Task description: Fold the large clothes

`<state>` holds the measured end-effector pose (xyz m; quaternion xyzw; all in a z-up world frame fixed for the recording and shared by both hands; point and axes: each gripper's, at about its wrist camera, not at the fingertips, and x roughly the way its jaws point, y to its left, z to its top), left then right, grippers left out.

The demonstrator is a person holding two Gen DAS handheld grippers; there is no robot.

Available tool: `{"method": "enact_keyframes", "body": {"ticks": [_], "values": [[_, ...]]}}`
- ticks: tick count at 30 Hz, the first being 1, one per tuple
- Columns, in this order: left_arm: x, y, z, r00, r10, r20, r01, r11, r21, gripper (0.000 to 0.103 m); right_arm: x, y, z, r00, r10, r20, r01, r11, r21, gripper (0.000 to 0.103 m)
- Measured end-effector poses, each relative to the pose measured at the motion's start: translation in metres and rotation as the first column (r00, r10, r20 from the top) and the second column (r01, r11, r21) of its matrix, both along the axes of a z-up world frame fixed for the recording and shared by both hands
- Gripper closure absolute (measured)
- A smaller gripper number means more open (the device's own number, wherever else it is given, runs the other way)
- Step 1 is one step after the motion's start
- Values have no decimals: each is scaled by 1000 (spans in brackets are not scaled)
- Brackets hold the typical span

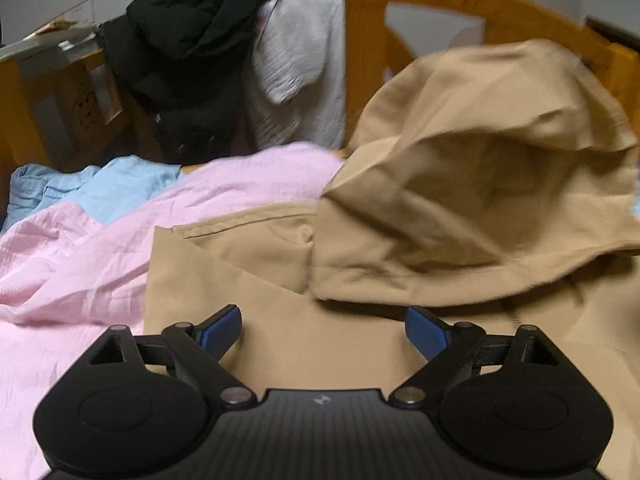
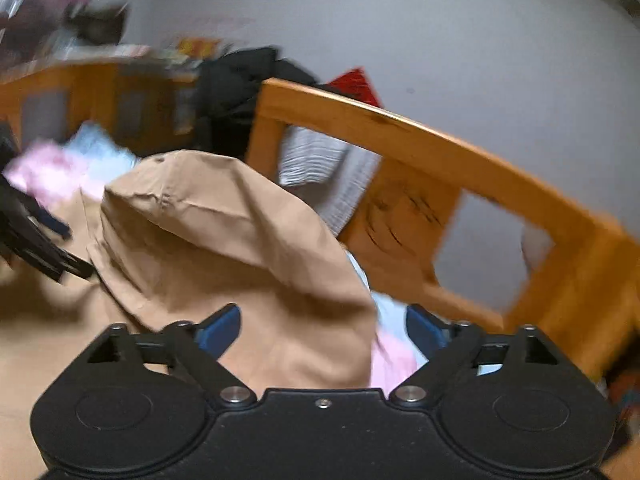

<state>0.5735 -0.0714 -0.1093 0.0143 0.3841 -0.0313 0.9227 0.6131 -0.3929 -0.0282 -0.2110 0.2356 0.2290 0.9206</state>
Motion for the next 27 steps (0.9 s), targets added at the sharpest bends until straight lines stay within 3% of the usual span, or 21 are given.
{"method": "enact_keyframes", "body": {"ticks": [3,4,5,7,8,10,14,17,19,21,23,25,27], "values": [[-35,5,21,986,-75,152,87,994,-69,12,32,27,-5,1000,10,-5,-10,999,-44,12],[-44,3,27,976,-105,193,121,990,-72,13,39,33,-7,1000,1,-20,-2,999,-49,23],[-50,-1,34,965,-139,223,158,985,-66,15,46,36,-9,999,-12,-32,10,999,-48,49],[-53,-11,44,942,-224,250,245,968,-55,25,54,38,-15,997,-43,-66,42,999,-21,71],[-51,-16,47,934,-252,254,275,960,-59,32,54,37,-18,996,-51,-75,51,999,1,77],[-41,-25,47,930,-286,232,315,944,-101,44,46,36,-20,997,-51,-53,52,998,20,80],[4,-50,22,924,-377,59,381,910,-161,68,23,31,-15,999,-35,0,35,999,26,86],[31,-72,0,928,-370,-30,367,927,-76,75,11,28,-2,999,-20,31,18,999,42,88],[42,-80,-5,951,-310,-16,311,950,19,77,3,24,6,999,-13,39,11,998,58,88],[50,-80,-6,964,-264,8,264,963,53,84,-6,20,11,999,-7,48,3,998,67,88],[50,-77,-7,966,-256,20,255,966,49,86,-21,15,12,999,-8,40,4,996,90,88],[39,-74,-11,961,-274,24,271,958,94,86,-39,11,6,1000,7,31,-9,996,85,88],[21,-67,-15,954,-298,13,294,947,126,78,-58,6,-5,999,35,-25,-33,996,78,82]]}}
